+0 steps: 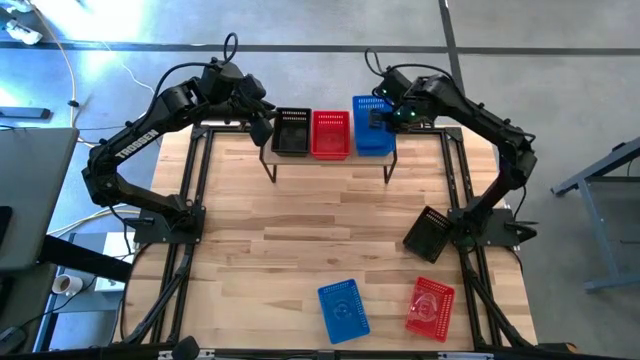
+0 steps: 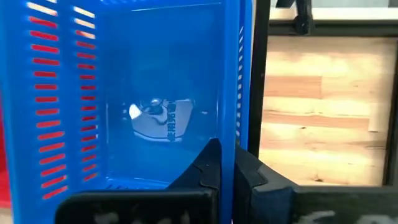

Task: Stack baskets on shelf by color
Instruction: Stack the top blue bin on top of the blue bin on the shelf

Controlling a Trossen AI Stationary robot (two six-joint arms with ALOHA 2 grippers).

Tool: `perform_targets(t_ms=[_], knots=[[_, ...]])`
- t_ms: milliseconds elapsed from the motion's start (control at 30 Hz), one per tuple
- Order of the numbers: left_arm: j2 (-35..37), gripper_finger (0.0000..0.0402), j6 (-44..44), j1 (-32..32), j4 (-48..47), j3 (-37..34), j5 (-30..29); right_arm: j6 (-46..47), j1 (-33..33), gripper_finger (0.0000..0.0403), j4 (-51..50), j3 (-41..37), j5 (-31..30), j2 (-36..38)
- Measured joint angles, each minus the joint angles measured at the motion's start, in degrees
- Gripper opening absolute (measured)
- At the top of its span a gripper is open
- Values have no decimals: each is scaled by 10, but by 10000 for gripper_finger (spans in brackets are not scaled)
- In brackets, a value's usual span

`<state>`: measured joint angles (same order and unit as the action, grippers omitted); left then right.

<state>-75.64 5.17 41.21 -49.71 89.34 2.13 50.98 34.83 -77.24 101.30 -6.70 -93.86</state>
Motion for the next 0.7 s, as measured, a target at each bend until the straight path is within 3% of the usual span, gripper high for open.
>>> perform_targets(t_ms=[700], knots=[[0,90,0,0,0,0,0,17,-5,0,14,-29,-13,-1]])
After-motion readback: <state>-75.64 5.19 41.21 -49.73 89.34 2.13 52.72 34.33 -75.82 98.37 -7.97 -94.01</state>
